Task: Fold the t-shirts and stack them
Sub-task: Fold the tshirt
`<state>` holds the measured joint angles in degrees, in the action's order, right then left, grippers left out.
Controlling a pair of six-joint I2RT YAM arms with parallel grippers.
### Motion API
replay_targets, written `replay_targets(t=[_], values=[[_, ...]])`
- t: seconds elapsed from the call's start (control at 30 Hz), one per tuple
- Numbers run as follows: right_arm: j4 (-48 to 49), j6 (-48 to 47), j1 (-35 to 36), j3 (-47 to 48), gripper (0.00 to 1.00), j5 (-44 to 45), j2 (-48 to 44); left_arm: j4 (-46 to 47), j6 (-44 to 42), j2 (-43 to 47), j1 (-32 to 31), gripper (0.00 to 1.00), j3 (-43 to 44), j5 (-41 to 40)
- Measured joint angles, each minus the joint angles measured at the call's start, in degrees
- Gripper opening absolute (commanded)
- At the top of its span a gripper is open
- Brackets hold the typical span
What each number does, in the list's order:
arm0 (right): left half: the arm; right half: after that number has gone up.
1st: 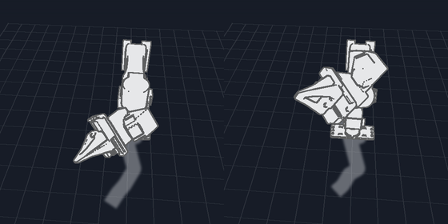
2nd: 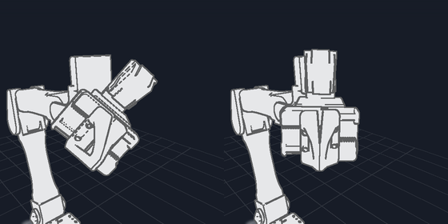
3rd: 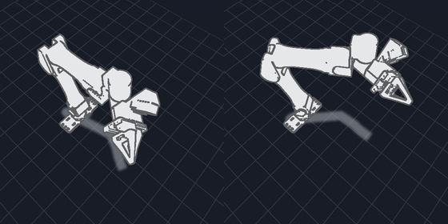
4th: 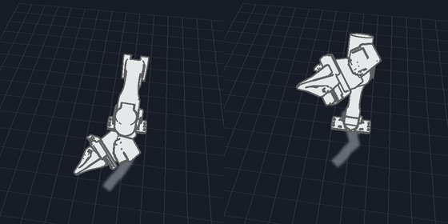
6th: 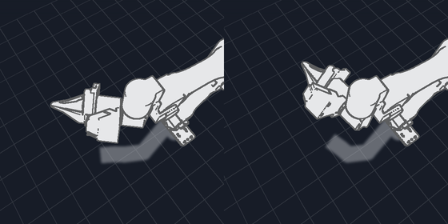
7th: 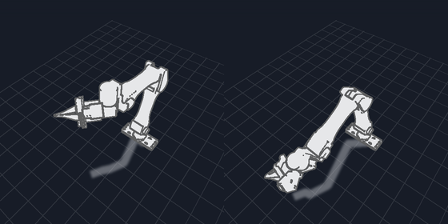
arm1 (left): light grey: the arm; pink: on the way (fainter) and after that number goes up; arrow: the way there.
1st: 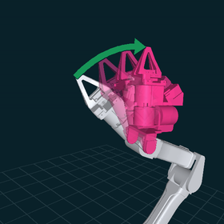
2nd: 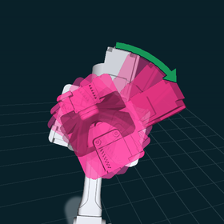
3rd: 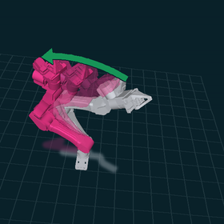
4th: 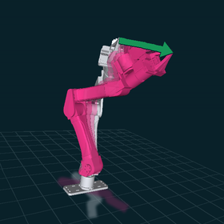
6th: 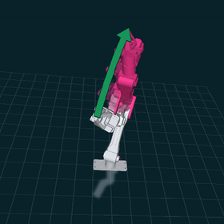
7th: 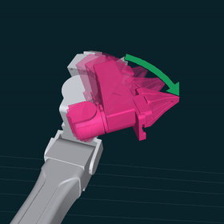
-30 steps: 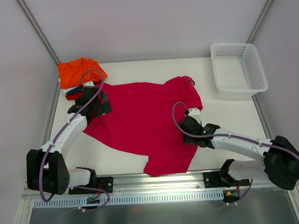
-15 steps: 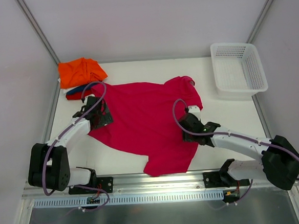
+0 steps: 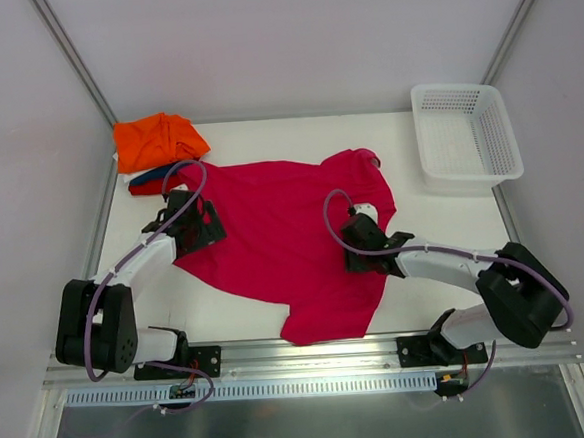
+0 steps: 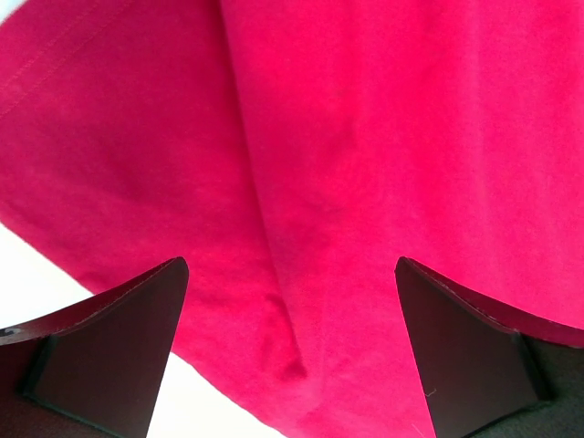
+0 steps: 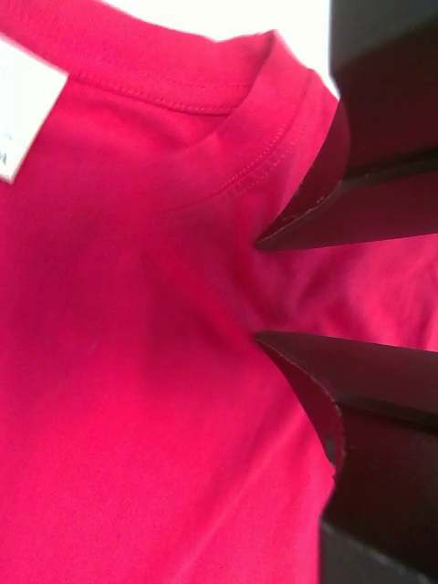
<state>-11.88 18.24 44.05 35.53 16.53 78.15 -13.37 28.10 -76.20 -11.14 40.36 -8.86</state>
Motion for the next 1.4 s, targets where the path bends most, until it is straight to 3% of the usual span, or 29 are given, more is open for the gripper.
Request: replay_targets(t=[0.2,0.4,0.73,1.0,1.4], values=[[4.9,-0.8,1.2,4.3,0.43,-0.9,6.2,0.7,0.0,-0.5,0.0,0.99,0.8,1.5],[7.8,-0.6,2.3,3.7,0.43,0.0,6.8,0.7,-0.1,-0.7,0.0,0.99,0.9,2.0],[6.6,3.7,2.6,-2.9,0.44,2.8,-1.0,1.1,-0.2,-1.6,0.0,0.99,1.0,2.4],[2.9,4.9,-2.9,-6.6,0.45,1.5,-7.6,1.2,-0.5,-1.6,1.0,0.99,1.0,2.6],[0.3,4.6,-4.7,-6.7,0.45,0.9,-9.0,1.6,-0.4,0.6,1.8,0.99,-1.0,2.9]])
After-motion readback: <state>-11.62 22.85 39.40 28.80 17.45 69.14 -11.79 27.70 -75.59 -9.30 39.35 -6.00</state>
